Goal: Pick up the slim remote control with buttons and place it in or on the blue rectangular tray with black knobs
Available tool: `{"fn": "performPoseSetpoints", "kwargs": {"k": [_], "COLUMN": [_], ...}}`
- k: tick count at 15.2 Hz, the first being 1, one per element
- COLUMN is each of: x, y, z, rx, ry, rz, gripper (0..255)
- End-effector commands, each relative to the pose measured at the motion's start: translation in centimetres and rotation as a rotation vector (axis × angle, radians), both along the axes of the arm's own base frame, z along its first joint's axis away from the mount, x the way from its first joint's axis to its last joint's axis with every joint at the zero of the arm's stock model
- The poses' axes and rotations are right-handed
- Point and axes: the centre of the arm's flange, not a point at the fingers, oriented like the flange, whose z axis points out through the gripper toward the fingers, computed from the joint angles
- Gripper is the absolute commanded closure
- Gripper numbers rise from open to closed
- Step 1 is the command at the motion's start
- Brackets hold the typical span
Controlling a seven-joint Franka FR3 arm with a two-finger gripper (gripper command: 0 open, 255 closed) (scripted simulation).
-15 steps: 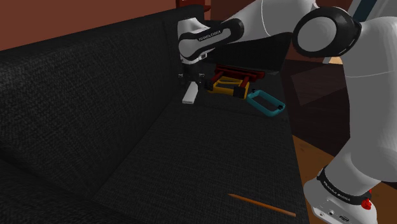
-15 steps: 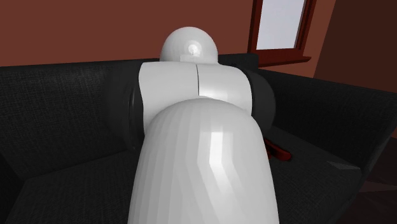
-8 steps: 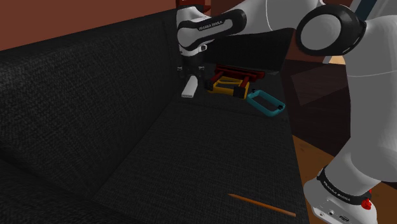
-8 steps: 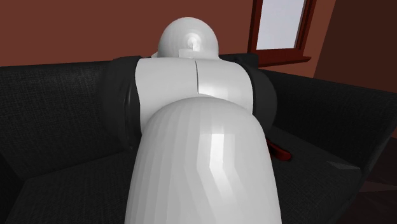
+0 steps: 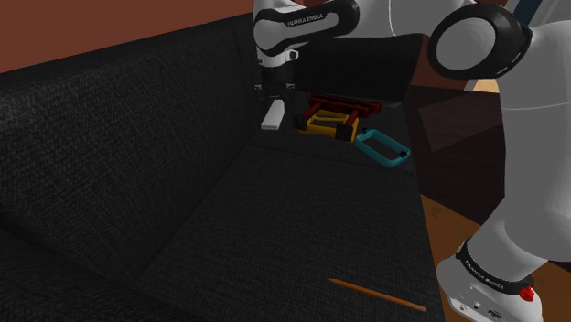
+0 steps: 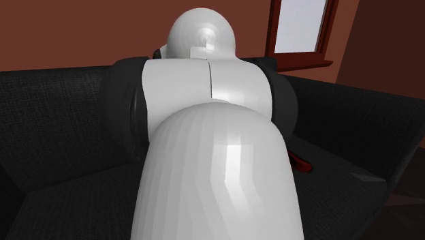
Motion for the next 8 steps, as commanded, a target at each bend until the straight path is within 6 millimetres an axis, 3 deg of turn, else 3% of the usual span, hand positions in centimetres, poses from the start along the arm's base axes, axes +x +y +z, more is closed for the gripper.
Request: {"fn": "performPoseSetpoints", "kwargs": {"k": [1,8], "x": [-1.0,-8.2], "y": [-0.8,-6.6], "z": [0.5,0.6], "rx": [0.0,0.0], "ry": [0.0,0.0], "rz": [0.0,0.0], "gripper": [255,255]}}
